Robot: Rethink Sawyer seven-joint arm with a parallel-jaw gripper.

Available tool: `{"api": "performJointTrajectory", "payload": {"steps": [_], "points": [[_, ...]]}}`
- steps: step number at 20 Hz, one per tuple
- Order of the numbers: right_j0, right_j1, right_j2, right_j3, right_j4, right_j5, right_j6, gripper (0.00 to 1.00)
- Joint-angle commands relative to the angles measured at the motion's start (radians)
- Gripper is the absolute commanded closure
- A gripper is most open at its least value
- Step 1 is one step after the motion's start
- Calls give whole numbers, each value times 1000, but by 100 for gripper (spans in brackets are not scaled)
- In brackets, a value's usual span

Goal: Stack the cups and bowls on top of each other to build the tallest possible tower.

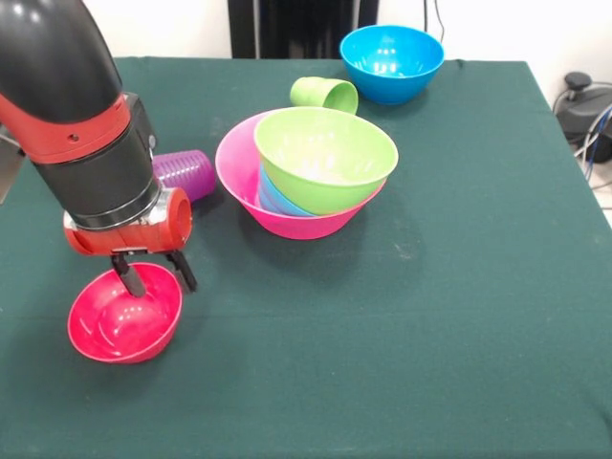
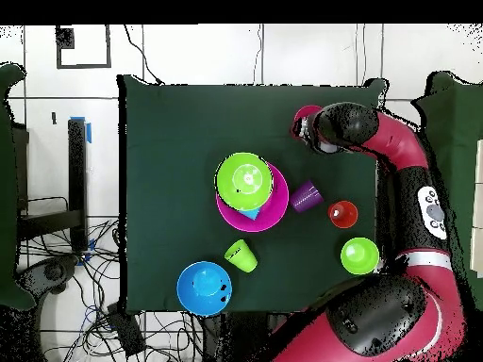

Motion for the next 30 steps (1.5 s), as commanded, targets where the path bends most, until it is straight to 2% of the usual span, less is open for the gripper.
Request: {"api": "performJointTrajectory", "payload": {"steps": [1,4,11,16,17,25,27,30], "points": [[45,30,19,-31,-108,-41,-276,0],[44,32,23,-36,-121,-54,-271,0],[34,7,13,4,-127,-143,-165,0],[40,-2,-6,9,-120,-148,-123,0],[42,-2,-9,7,-118,-147,-125,100],[43,-7,-17,17,-123,-167,-113,100],[35,-15,-8,43,-125,-240,-87,100],[39,-17,-14,48,-128,-253,-74,100]]}}
